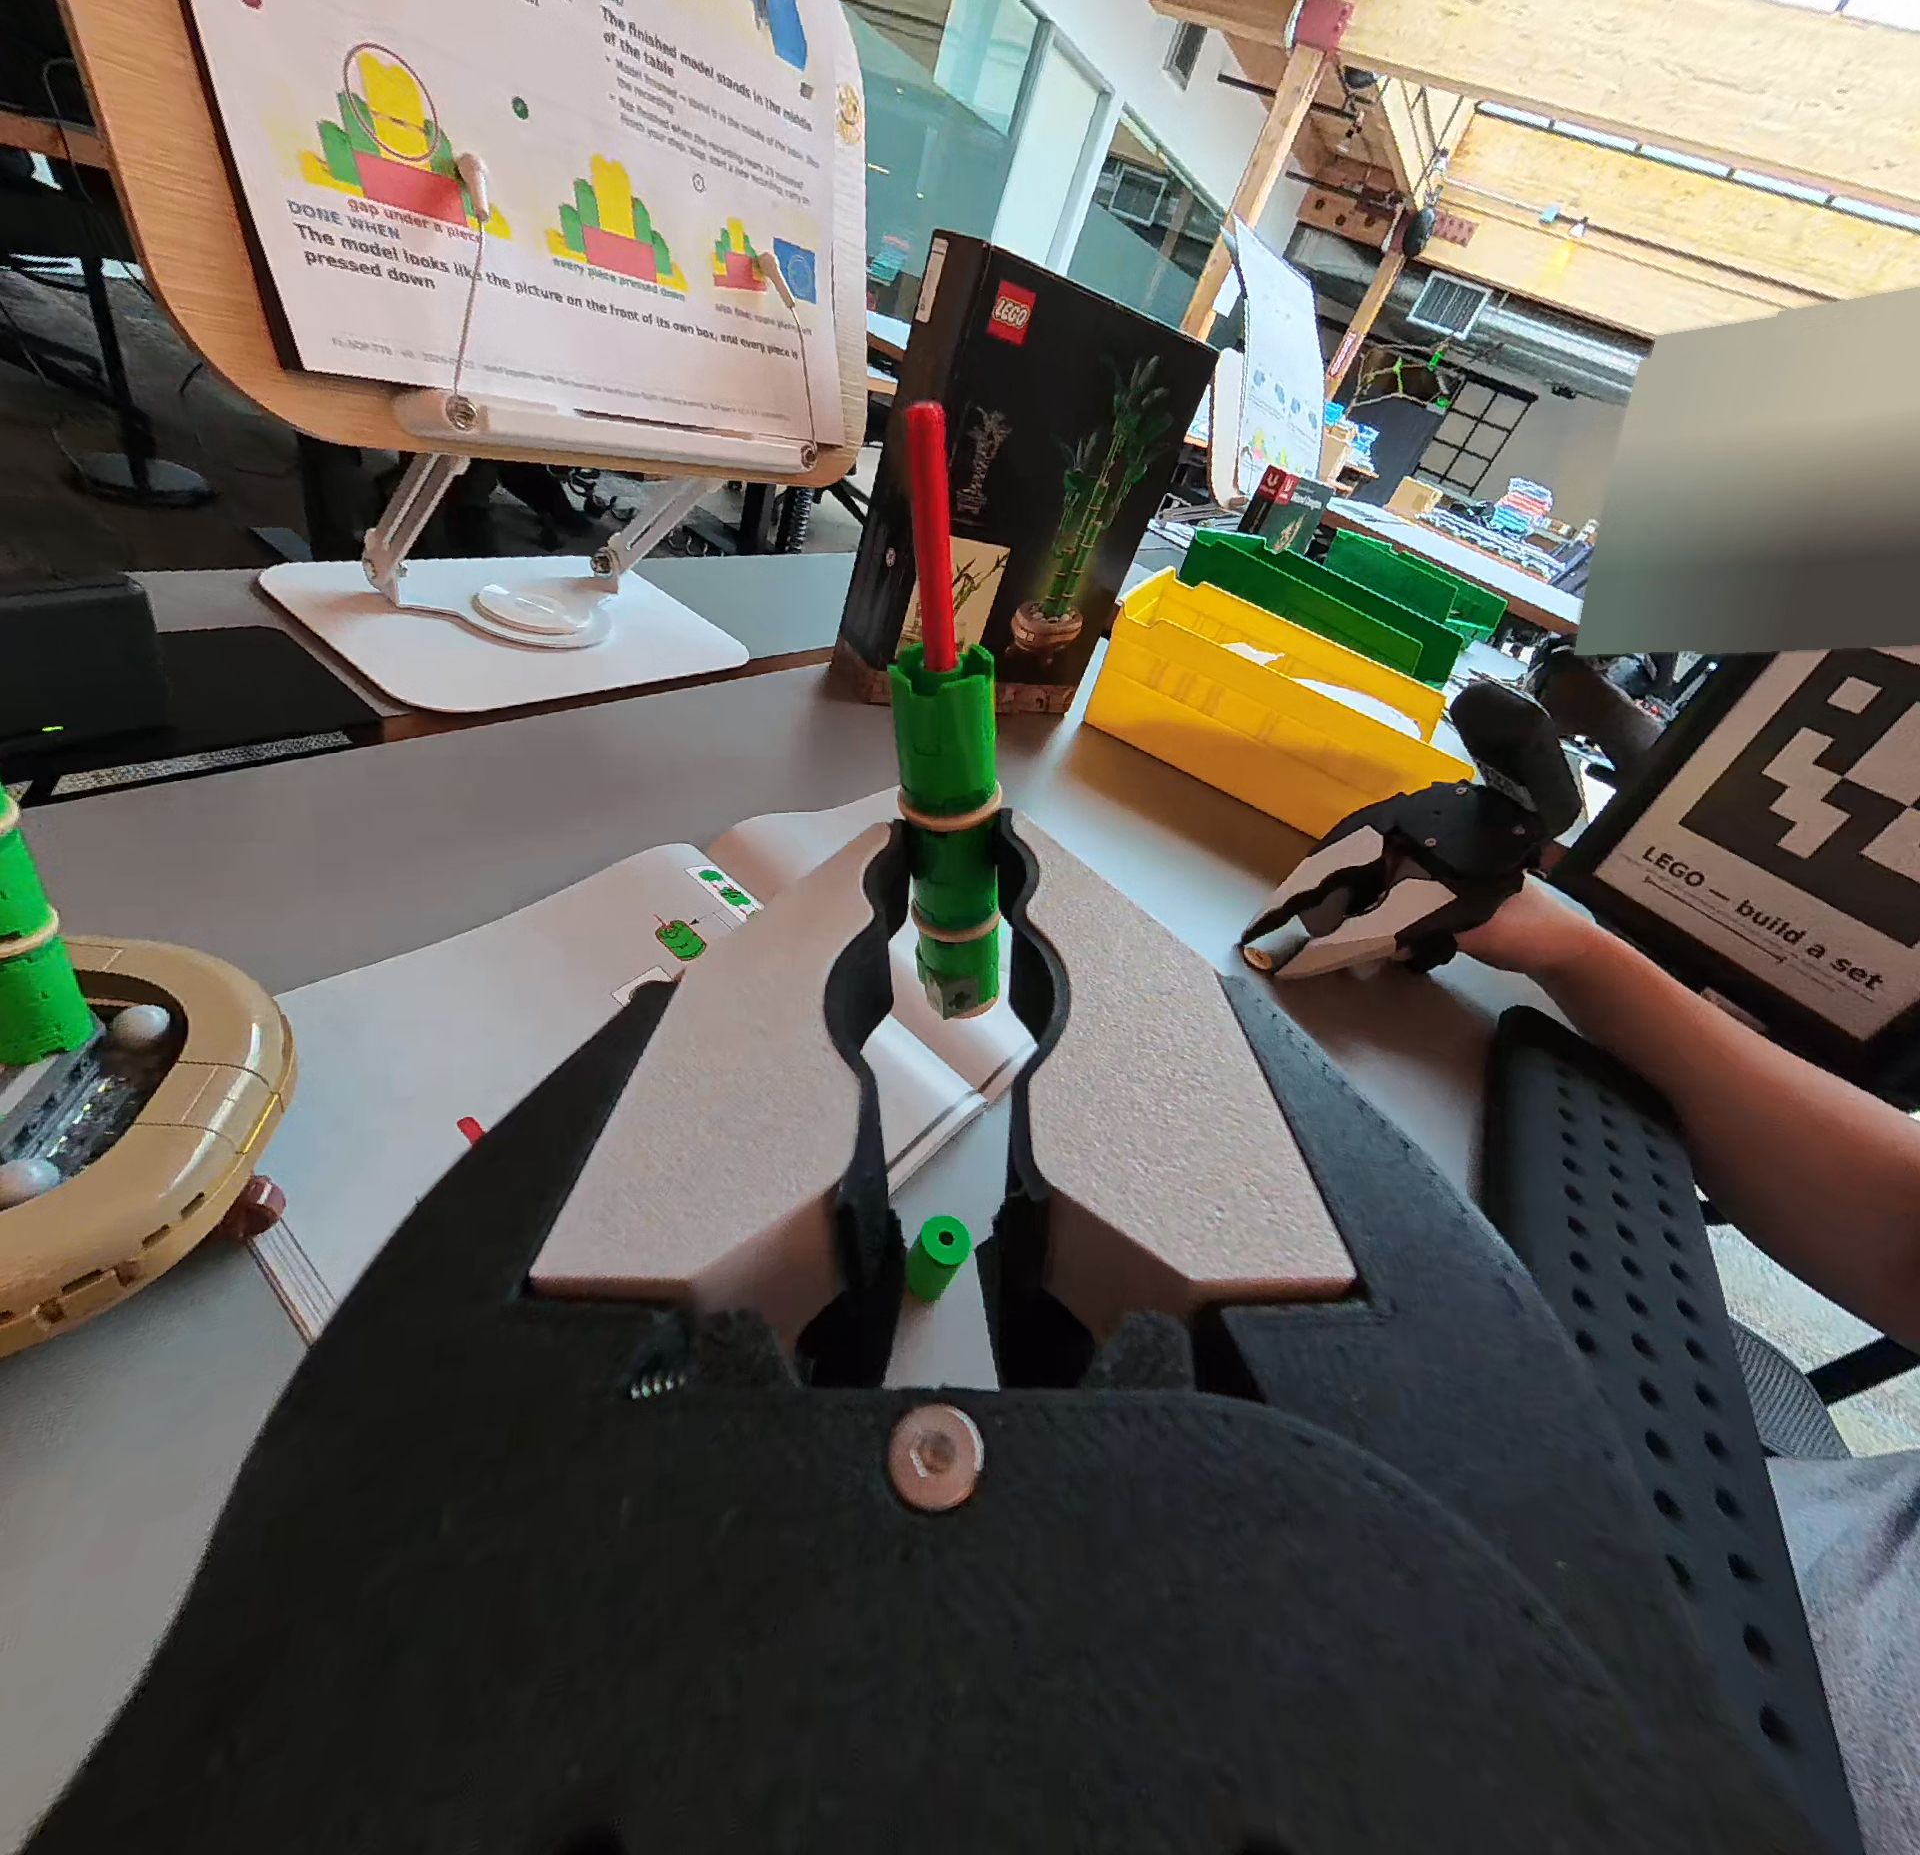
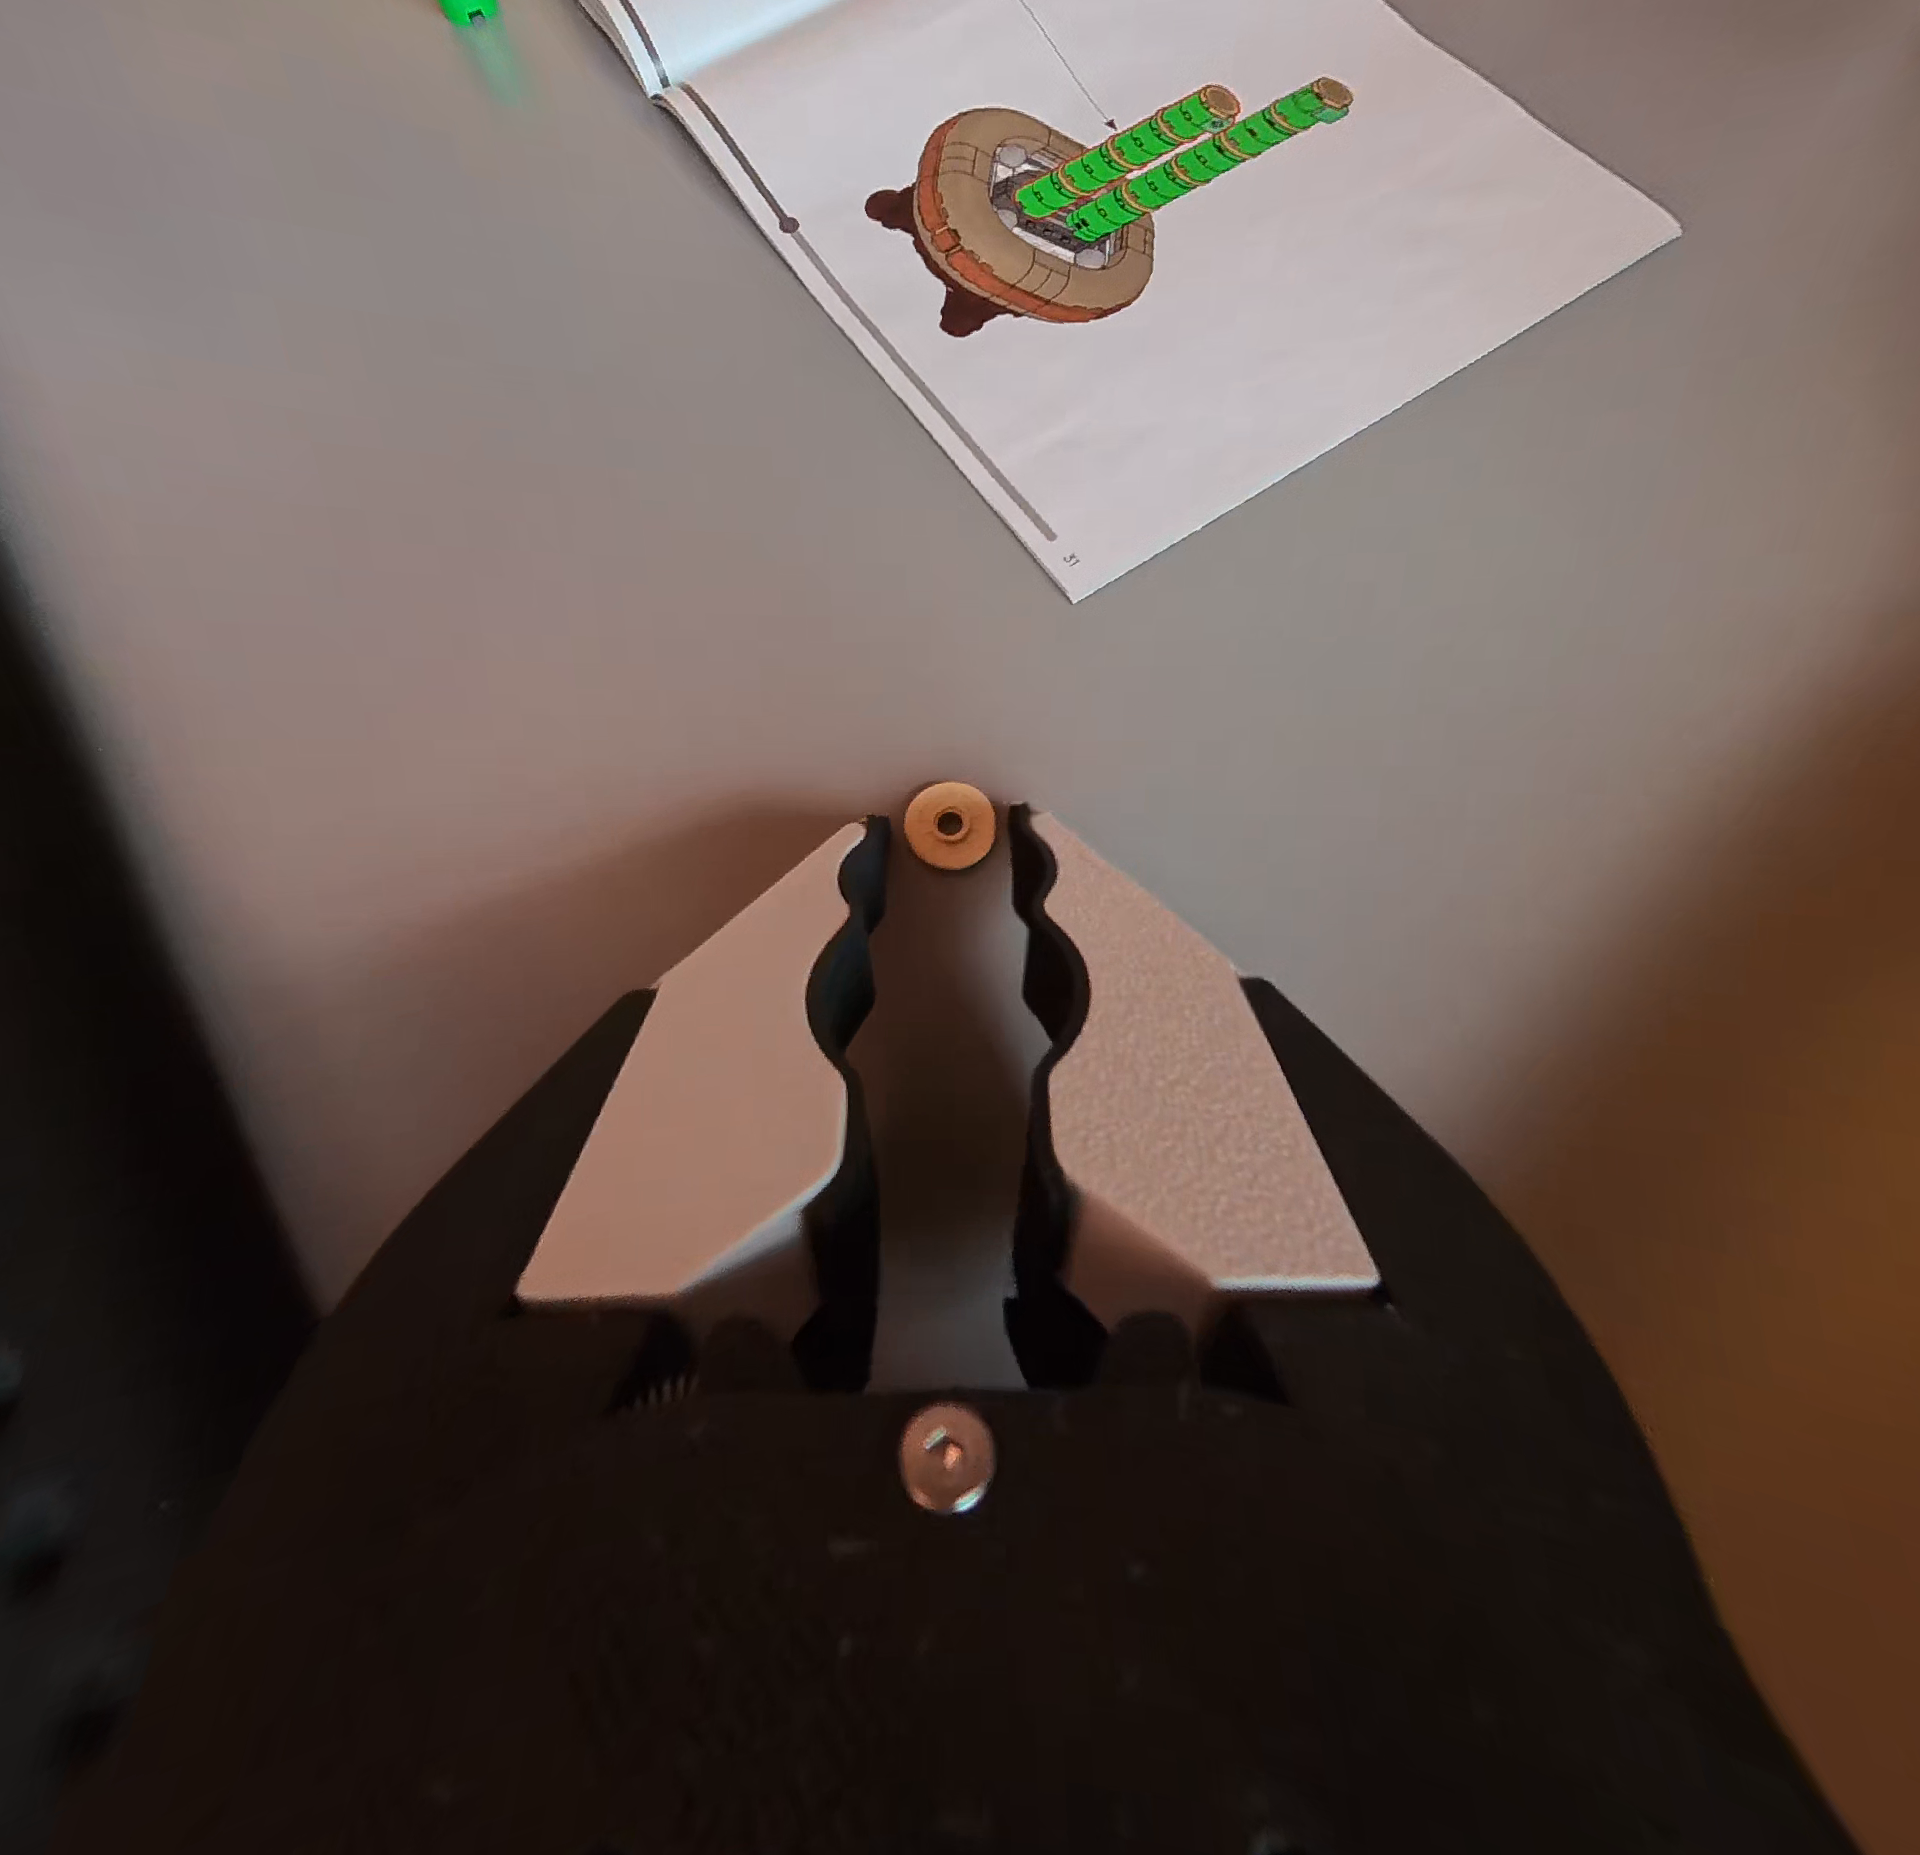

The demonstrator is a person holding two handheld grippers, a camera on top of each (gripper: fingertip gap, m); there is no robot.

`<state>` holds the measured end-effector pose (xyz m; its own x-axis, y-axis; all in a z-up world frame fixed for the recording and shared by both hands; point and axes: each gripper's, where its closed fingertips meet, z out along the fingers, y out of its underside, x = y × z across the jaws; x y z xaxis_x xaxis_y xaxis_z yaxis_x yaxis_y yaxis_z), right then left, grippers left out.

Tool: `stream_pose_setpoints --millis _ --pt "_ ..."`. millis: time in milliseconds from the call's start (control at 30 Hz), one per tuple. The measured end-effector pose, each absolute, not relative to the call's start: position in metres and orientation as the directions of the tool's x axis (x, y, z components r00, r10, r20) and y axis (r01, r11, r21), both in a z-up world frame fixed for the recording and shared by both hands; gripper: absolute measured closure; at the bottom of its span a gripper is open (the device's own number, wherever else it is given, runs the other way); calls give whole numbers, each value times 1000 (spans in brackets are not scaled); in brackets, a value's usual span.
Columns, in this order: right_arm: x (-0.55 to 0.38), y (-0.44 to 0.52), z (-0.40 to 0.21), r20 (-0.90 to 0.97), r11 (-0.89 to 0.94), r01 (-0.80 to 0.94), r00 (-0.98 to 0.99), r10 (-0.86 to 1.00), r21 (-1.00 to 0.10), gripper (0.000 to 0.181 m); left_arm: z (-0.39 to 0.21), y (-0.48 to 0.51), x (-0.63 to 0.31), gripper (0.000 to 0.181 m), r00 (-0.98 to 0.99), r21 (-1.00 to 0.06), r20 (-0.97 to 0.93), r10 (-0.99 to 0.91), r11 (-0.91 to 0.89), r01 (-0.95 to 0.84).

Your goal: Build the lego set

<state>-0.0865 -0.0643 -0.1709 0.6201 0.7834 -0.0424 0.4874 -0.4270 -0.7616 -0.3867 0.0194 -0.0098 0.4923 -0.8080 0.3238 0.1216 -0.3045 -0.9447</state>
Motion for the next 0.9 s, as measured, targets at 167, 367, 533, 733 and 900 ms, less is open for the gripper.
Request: stream_pose_setpoints --millis 167,367,533,733,900 --pt "-88 -66 -171 -25 -407 501 607 795 -763 164 -11 17 -383 167 488 -949 309 -816 -300 99" --pt "-90 -68 -170 23 -368 528 594 804 -765 165 -13 15 -380 167 480 -949 305 -823 -302 85" --pt "-91 -69 -170 67 -337 554 584 809 -762 165 -14 14 -378 167 478 -951 297 -827 -302 67" --pt "-94 -71 -169 110 -311 589 570 814 -746 165 -16 11 -375 167 464 -949 299 -833 -311 53" --pt "-95 -72 -169 120 -299 590 566 815 -750 165 -18 7 -369 167 440 -944 311 -842 -329 37"
